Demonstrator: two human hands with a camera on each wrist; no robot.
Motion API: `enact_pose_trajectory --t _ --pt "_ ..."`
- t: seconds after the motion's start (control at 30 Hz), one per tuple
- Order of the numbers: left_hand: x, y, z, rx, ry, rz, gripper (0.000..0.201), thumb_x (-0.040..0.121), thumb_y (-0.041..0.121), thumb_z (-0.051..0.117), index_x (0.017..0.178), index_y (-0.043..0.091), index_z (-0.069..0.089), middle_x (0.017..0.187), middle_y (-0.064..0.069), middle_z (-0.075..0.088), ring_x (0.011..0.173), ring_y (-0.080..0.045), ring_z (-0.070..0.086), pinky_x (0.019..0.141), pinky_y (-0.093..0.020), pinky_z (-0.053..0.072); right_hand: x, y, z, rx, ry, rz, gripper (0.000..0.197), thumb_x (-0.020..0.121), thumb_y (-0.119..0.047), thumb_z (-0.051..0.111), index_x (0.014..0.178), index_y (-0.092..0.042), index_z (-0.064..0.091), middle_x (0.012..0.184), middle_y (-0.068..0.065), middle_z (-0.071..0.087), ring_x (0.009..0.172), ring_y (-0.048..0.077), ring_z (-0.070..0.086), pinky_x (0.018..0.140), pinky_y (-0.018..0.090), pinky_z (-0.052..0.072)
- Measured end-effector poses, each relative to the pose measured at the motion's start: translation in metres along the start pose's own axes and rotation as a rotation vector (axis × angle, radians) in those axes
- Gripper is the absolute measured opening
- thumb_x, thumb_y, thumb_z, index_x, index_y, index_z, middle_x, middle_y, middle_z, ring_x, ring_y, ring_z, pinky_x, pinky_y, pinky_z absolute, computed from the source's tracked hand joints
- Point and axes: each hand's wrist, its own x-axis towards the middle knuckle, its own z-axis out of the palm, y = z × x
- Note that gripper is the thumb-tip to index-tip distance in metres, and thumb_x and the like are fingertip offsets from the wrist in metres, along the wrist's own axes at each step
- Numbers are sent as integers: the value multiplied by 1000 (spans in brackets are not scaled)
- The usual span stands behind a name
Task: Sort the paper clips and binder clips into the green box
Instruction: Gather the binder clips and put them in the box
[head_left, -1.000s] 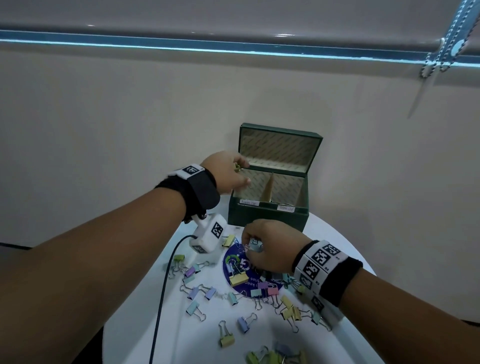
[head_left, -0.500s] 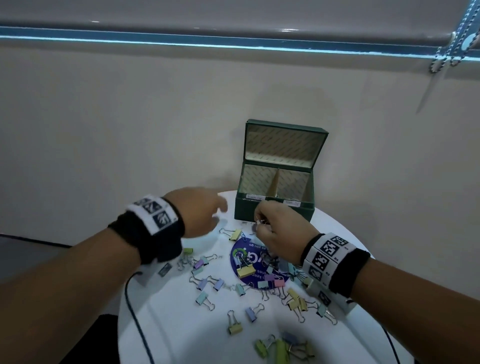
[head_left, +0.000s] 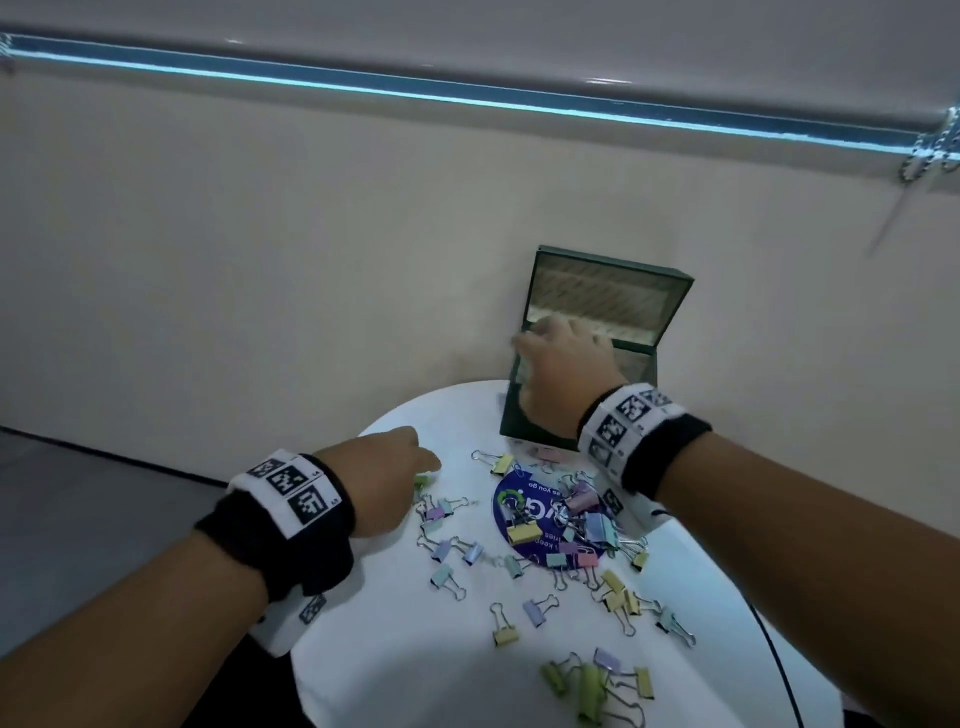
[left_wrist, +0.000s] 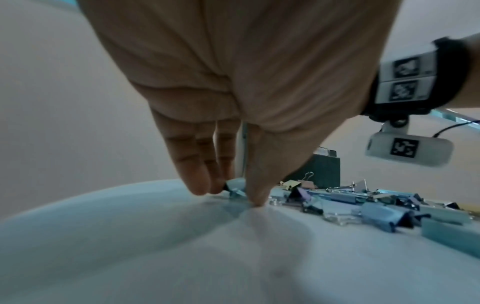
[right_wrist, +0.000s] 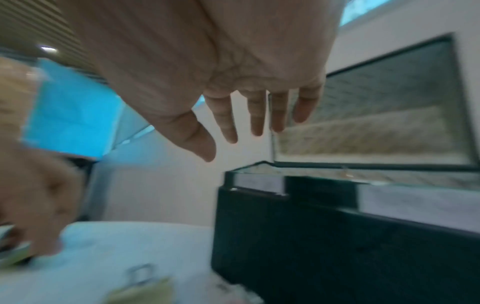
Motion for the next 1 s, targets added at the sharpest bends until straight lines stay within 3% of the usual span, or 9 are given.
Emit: enact_pose_trajectory --t 0.07,0.2,0.3,0.43,0.53,0.67,0.73,0.87,1.0 --pt "4 -1 0 15 29 9 31 95 22 50 121 33 62 109 6 51 94 -17 57 80 -28 46 -16 -25 3 74 -103 -194 39 91 -26 54 128 -33 58 128 -3 58 119 21 53 99 41 44" --pt "6 4 1 -31 85 -33 14 90 28 53 103 29 58 96 9 51 85 -14 51 77 -27 45 -39 -63 22 120 -532 -349 44 87 -17 62 127 -34 63 121 -6 64 109 18 60 95 37 52" --pt "5 7 0 -78 116 -37 9 88 32 57 94 29 51 92 9 58 84 -15 55 75 -30 47 -40 -70 32 119 -519 -315 33 80 -16 67 108 -34 66 101 -5 64 91 20 63 83 37 57" --pt "3 9 -3 -95 100 -1 19 91 33 59 107 32 49 98 10 61 90 -17 54 75 -30 42 -40 -63 31 111 -554 -264 28 68 -9 71 86 -27 60 82 -7 62 75 18 60 65 29 55" --pt "3 9 -3 -68 107 -3 24 98 33 51 122 30 55 113 9 58 104 -18 58 87 -32 45 -42 -49 26 235 -482 -220 16 78 -20 66 91 -25 57 89 -5 63 83 18 60 77 35 56" --pt "8 6 -1 -44 156 -22 15 95 14 46 93 25 57 100 4 52 86 -19 52 71 -29 38 -39 -40 19 449 -428 -153 7 88 -15 52 82 -19 49 76 -4 54 69 16 48 63 30 43" --pt "8 6 -1 -47 161 -35 21 94 10 45 104 24 57 109 2 58 94 -20 55 73 -27 36 -42 -46 18 398 -466 -200 7 92 -20 50 86 -20 53 75 -8 53 70 14 49 60 26 39" --pt "7 5 -2 -70 190 -45 32 94 10 46 122 25 54 116 2 62 103 -20 58 79 -30 43 -50 -62 24 142 -530 -328 17 88 -33 61 105 -35 60 78 -11 53 80 14 55 70 31 47" --pt "8 4 -1 -49 191 -54 32 93 10 45 120 25 54 114 3 62 99 -19 57 76 -28 42 -44 -62 24 138 -497 -325 11 85 -21 60 92 -29 62 86 -8 61 83 17 60 76 35 56"
